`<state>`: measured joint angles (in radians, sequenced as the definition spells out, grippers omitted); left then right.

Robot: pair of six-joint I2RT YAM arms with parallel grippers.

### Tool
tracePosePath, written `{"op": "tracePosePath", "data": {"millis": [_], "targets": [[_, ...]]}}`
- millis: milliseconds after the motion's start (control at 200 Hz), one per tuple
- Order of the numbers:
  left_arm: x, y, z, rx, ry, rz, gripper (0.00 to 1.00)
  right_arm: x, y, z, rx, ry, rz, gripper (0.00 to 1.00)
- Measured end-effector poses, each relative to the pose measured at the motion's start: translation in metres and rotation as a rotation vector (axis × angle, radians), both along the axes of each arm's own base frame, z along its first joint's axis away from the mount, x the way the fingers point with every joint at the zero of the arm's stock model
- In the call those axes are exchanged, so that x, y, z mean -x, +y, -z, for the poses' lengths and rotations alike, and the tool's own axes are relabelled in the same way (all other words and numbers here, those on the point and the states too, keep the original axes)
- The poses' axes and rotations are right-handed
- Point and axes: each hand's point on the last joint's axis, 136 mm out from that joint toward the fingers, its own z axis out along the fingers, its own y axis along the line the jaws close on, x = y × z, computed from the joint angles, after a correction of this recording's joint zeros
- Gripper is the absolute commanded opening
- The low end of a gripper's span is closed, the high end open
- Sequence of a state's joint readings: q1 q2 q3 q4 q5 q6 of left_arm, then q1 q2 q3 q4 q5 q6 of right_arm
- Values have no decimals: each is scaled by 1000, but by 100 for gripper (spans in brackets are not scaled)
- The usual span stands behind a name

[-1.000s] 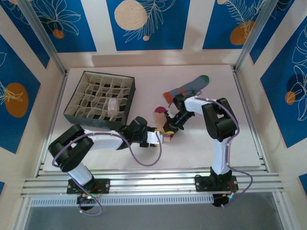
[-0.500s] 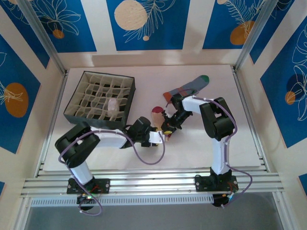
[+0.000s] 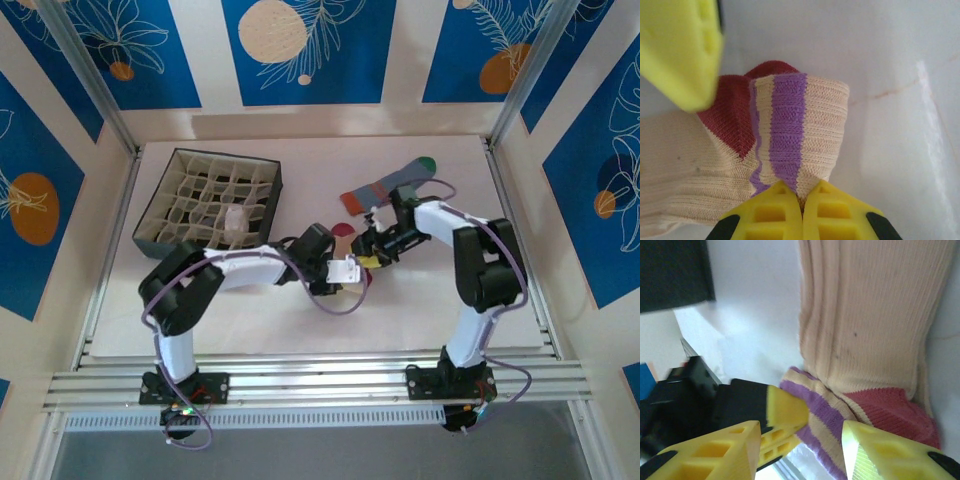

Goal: Roll the socks

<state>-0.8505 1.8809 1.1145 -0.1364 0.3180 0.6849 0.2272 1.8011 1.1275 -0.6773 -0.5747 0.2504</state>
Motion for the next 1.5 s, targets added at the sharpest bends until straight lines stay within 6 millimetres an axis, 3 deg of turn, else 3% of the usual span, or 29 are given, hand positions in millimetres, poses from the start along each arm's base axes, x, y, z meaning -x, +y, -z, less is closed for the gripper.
{"op": "tracePosePath", "data": {"millis": [110, 435, 665, 795, 900, 975, 1156, 1306, 1501], "targets": [[-3, -4, 0, -5, 115, -28, 0, -4, -6, -4, -12, -48, 34, 47], [-11, -4, -1, 3, 523, -177, 0, 24, -5, 31, 0, 9, 44, 47], [-16, -2, 0, 34, 738, -296, 0, 20, -5, 29, -16, -25, 51, 47], [-18, -4, 1, 33, 825, -348, 0, 19, -4, 29, -18, -30, 55, 40], [-17, -6, 1, 26, 875, -379, 0, 20, -3, 33, 3, -27, 54, 23], [-17, -6, 1, 25, 891, -394, 0, 22, -4, 40, 39, -14, 58, 12], [-17, -4, 2, 42, 875, -403, 12, 19, -7, 43, 96, -2, 67, 0], [-14, 5, -2, 80, 753, -383, 26, 23, -5, 46, 120, 20, 52, 0], [1, 25, -15, 136, 517, -321, 32, 23, 0, 48, 137, 65, 29, 0]]}}
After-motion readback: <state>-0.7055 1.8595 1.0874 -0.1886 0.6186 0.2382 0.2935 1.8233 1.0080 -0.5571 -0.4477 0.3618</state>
